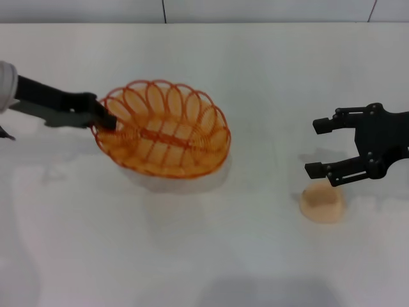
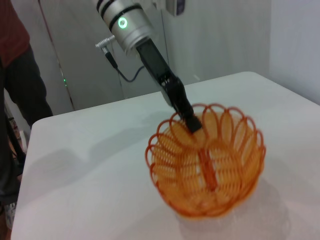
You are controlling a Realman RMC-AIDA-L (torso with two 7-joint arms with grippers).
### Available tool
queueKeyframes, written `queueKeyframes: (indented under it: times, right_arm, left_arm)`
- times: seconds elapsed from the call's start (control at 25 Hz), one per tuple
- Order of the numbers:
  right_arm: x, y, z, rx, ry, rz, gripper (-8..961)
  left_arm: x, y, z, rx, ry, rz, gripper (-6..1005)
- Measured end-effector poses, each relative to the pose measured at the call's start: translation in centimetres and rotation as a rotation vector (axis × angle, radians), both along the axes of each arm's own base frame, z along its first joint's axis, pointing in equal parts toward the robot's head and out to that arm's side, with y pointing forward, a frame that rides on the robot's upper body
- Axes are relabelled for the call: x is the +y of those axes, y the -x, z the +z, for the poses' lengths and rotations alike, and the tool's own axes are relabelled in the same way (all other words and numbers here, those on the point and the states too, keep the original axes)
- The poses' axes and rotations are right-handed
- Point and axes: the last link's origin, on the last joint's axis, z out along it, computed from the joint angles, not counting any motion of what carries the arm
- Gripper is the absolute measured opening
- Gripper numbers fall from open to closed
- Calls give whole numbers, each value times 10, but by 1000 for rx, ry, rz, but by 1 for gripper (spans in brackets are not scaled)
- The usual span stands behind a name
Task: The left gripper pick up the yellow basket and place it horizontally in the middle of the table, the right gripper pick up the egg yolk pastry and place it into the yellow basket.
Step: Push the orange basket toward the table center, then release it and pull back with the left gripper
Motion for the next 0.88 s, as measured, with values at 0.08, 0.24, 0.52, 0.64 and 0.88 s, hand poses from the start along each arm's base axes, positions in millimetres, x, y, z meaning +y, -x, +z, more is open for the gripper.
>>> queueKeyframes:
  times: [0.08, 0.24, 0.52, 0.64, 0.88]
  right_arm:
    - [0, 2, 0, 5, 4, 8, 869]
    - [0, 5, 1, 9, 9, 22, 869]
    - [-2, 8, 2, 21, 18, 39, 869]
    - [-4, 9, 3, 27, 27, 43, 869]
    - [-7, 11, 4, 26, 40, 59, 869]
  left_arm:
    - [-1, 0, -3, 13, 23, 21, 85]
    - [-3, -1, -12, 12, 35, 45, 84]
    - [-5, -3, -24, -21, 20, 87, 86]
    - [-5, -1, -25, -36, 1, 119, 89]
    - [-8, 5, -34, -64, 2, 176, 95]
